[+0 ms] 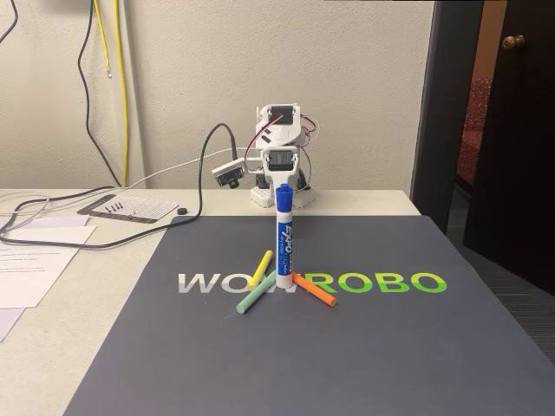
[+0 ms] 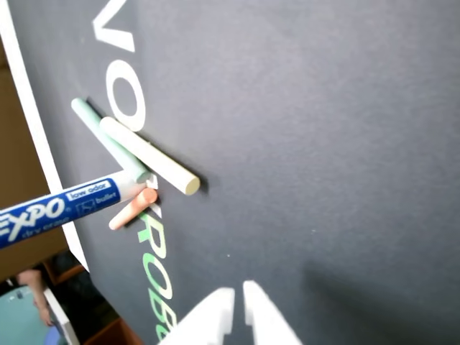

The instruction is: Pick up the blue marker.

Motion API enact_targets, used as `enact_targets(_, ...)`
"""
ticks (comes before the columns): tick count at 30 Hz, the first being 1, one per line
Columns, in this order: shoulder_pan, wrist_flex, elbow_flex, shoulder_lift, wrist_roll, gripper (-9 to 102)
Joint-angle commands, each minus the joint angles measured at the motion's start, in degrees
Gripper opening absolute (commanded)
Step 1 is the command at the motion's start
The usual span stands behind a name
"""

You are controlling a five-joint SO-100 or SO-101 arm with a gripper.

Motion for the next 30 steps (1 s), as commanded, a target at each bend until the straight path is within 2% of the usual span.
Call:
enact_targets(1, -0.8, -1.0, -1.1, 3.3, -2.9, 0)
enact_targets(10, -1.2, -1.2, -4.2, 3.3, -11.5, 0)
enact_targets(19, -2.4, -2.4, -10.2, 3.1, -33.5, 1)
enact_targets(26, -3.3, -11.5, -10.2, 2.7, -58.1, 0)
enact_targets(30, -2.4, -18.9, -10.4, -1.8, -65.0, 0)
